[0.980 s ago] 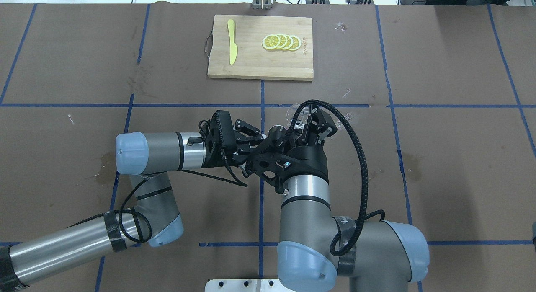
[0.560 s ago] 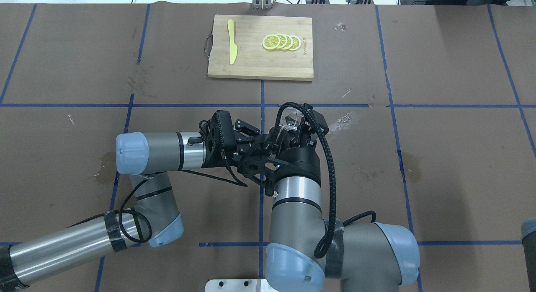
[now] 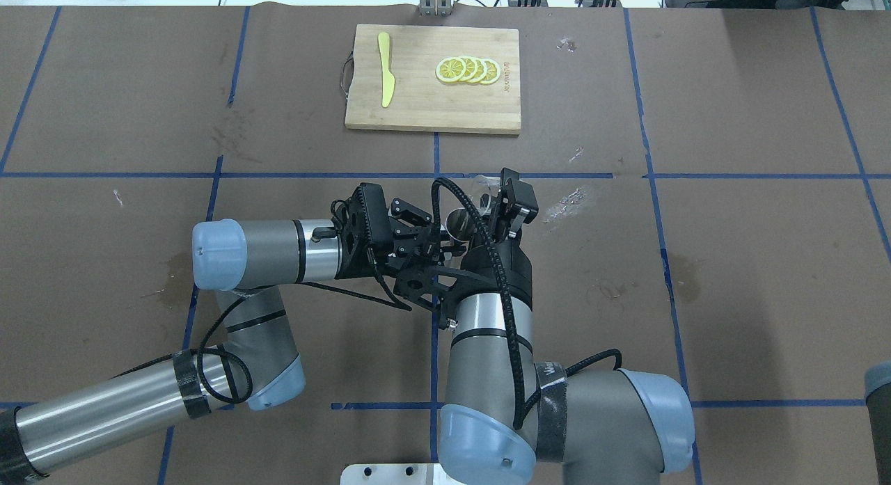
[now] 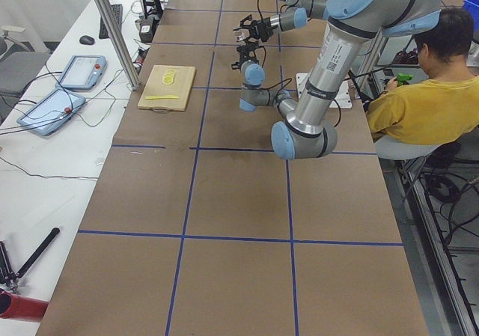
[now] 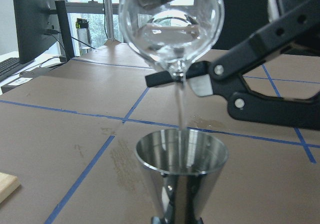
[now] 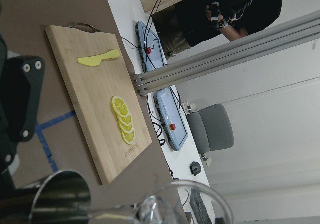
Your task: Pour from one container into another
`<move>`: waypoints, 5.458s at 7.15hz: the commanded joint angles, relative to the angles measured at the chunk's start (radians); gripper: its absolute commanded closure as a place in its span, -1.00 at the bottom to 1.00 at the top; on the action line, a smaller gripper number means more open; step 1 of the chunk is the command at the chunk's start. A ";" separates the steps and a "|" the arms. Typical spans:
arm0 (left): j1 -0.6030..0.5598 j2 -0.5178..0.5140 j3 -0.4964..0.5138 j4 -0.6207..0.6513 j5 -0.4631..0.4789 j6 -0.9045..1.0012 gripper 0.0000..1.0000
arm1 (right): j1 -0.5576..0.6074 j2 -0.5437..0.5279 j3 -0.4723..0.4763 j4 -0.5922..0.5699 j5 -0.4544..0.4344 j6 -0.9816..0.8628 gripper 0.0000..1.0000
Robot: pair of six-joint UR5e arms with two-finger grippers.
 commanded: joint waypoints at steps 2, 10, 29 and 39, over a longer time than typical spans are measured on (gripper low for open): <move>0.000 0.000 0.000 0.000 0.002 0.000 1.00 | 0.000 0.000 -0.001 -0.011 -0.013 -0.087 1.00; 0.000 0.000 -0.002 0.000 0.002 0.000 1.00 | 0.000 0.008 0.001 -0.011 -0.030 -0.207 1.00; -0.012 0.014 -0.020 -0.012 0.000 -0.006 1.00 | 0.176 -0.086 0.006 0.414 0.122 -0.216 1.00; -0.204 0.509 -0.256 -0.239 0.002 -0.155 1.00 | 0.184 -0.110 0.006 0.414 0.122 -0.218 1.00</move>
